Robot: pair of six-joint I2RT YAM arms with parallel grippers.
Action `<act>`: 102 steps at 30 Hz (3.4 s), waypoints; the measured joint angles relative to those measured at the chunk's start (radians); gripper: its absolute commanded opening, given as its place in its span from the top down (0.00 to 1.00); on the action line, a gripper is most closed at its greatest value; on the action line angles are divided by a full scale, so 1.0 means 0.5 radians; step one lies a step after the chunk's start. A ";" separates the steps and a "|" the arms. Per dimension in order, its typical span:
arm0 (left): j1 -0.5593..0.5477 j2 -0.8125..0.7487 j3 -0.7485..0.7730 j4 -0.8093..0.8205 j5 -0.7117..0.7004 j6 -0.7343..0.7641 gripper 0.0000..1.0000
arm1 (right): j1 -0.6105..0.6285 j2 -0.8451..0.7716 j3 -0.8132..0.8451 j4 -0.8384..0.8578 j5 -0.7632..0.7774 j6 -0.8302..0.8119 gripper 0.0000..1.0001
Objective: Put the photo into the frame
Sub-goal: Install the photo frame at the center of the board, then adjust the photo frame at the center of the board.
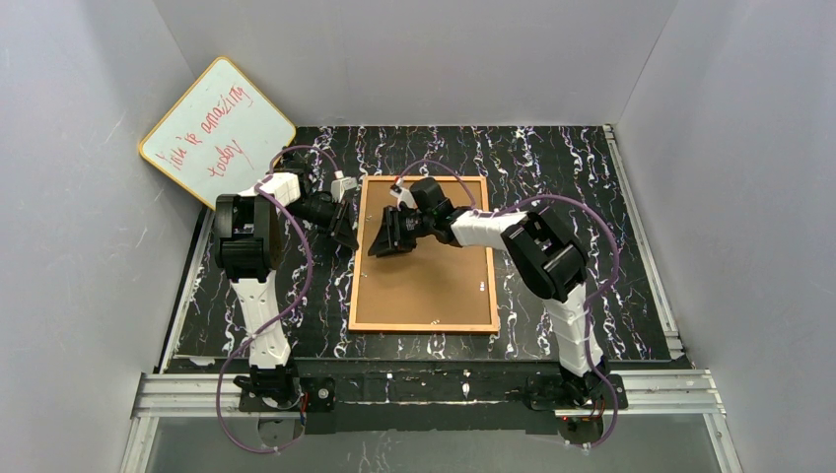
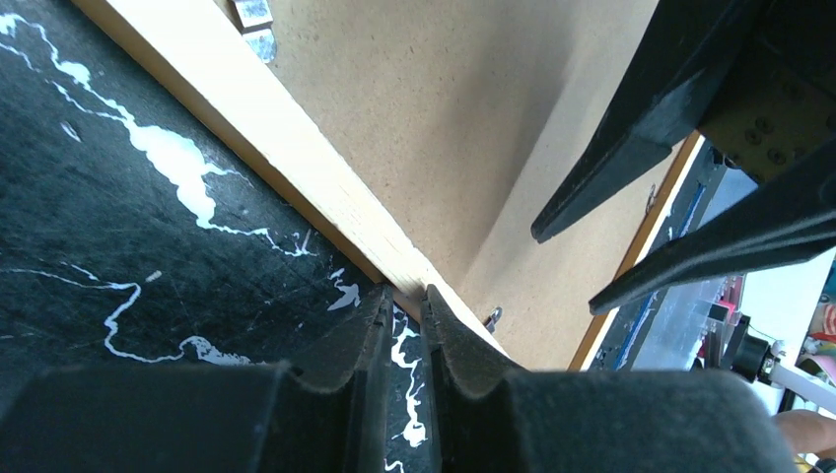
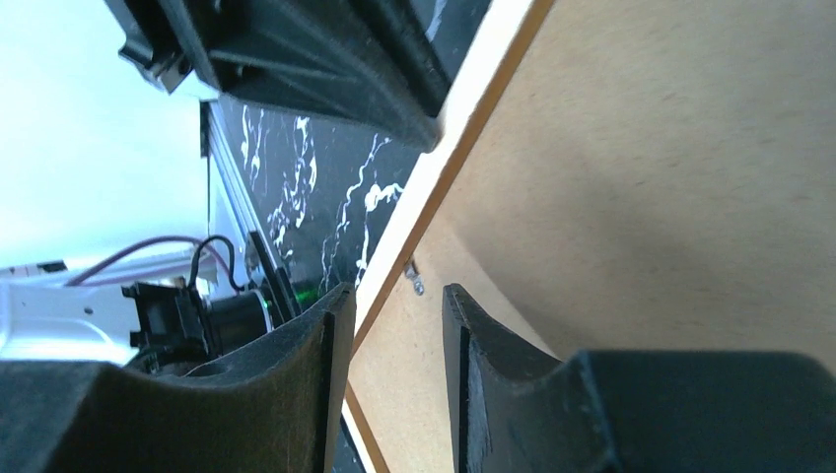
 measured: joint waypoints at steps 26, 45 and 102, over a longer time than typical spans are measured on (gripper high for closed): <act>0.011 -0.037 -0.068 0.038 0.021 0.002 0.92 | 0.152 0.179 0.190 -0.168 -0.155 -0.198 0.60; -0.001 -0.049 -0.121 0.068 0.063 -0.030 0.92 | -0.512 0.154 0.455 -0.364 0.577 -0.139 0.51; -0.694 -0.354 0.047 -0.688 -0.220 0.524 0.29 | -0.932 0.208 1.117 -1.267 0.768 -0.155 0.01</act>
